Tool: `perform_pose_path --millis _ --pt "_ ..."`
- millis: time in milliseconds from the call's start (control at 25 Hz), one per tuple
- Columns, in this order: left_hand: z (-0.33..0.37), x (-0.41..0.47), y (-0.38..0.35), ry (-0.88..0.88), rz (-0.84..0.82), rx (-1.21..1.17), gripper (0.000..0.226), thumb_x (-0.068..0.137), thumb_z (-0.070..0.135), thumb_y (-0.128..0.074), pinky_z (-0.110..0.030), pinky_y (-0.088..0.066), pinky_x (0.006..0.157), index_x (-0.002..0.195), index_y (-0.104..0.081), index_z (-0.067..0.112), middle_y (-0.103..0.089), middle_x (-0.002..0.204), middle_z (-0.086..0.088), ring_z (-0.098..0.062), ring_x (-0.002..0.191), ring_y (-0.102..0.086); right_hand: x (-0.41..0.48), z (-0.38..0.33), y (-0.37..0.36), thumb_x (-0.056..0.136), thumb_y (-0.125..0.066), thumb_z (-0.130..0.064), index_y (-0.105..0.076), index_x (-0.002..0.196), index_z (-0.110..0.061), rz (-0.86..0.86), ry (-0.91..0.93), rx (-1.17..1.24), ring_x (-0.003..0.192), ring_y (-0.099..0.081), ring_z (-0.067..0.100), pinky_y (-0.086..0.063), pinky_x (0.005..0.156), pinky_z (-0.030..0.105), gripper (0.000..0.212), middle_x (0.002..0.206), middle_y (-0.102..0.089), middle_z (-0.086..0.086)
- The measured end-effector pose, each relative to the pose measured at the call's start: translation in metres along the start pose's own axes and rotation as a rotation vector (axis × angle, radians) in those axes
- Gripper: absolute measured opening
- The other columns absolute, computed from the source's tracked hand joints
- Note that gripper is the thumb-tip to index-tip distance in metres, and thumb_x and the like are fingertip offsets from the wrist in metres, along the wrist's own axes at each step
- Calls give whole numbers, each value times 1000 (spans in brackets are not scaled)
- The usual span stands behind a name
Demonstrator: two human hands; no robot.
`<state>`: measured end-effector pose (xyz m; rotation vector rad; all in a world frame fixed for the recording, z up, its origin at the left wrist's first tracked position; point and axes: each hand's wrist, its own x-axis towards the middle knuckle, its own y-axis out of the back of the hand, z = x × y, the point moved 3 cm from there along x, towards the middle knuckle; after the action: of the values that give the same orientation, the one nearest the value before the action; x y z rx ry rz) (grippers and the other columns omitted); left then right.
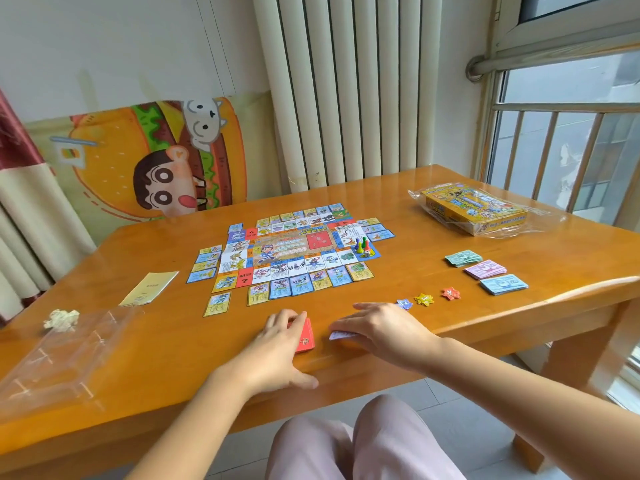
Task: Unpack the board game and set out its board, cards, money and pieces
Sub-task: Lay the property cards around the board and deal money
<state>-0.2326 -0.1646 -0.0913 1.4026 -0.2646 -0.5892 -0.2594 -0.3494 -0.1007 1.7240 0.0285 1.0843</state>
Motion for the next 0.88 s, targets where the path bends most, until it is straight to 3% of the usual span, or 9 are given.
perform_pose_path --millis 120,280,480,560,680,760,880 --pt "3 -9 -11 -53 166 13 97 78 58 -64 -31 -26 112 150 -10 22 -16 143 6 -14 136 -16 2 9 4 99 -27 -51 -75 97 -19 40 -14 -12 80 -68 25 -49 93 30 57 83 -75 -4" --pt "3 -14 -17 -80 266 58 81 85 63 -48 -30 -25 110 147 -16 22 -20 140 7 -12 134 -19 9 19 5 98 -28 -54 -75 97 -17 27 -36 29 79 -70 25 -53 91 34 60 86 -75 -2" --pt "0 -15 -18 -172 342 72 65 85 67 -29 -24 -28 104 136 -34 26 -33 129 11 -9 122 -31 14 23 8 97 -32 -53 -75 99 -17 53 -6 34 80 -71 25 -58 68 40 56 86 -75 -2" --pt "-3 -12 -10 -178 341 -98 47 94 55 -36 -23 -33 100 132 -40 26 -42 125 12 -7 117 -39 16 27 8 96 -36 -51 -75 99 -18 45 -7 32 79 -70 24 -58 66 40 51 85 -75 -2" --pt "-6 -2 8 -123 328 -583 37 96 43 -38 -19 -42 94 132 -41 34 -50 124 15 -2 115 -50 23 38 12 93 -52 -38 -75 100 -18 -1 -74 17 78 -69 24 -57 62 38 31 86 -75 -1" --pt "-8 12 22 -78 348 -811 26 99 36 -38 -24 -52 83 122 -49 38 -53 111 10 -10 99 -57 30 51 17 93 -57 -31 -74 106 -19 -77 -196 8 88 -69 23 -56 70 38 24 97 -74 0" --pt "-11 41 38 50 225 -1247 13 100 19 -41 -27 -51 59 102 -54 18 -45 93 -5 -17 76 -51 34 87 25 96 -54 -33 -70 115 -24 -253 -473 -105 98 -66 22 -53 78 35 27 107 -72 0"
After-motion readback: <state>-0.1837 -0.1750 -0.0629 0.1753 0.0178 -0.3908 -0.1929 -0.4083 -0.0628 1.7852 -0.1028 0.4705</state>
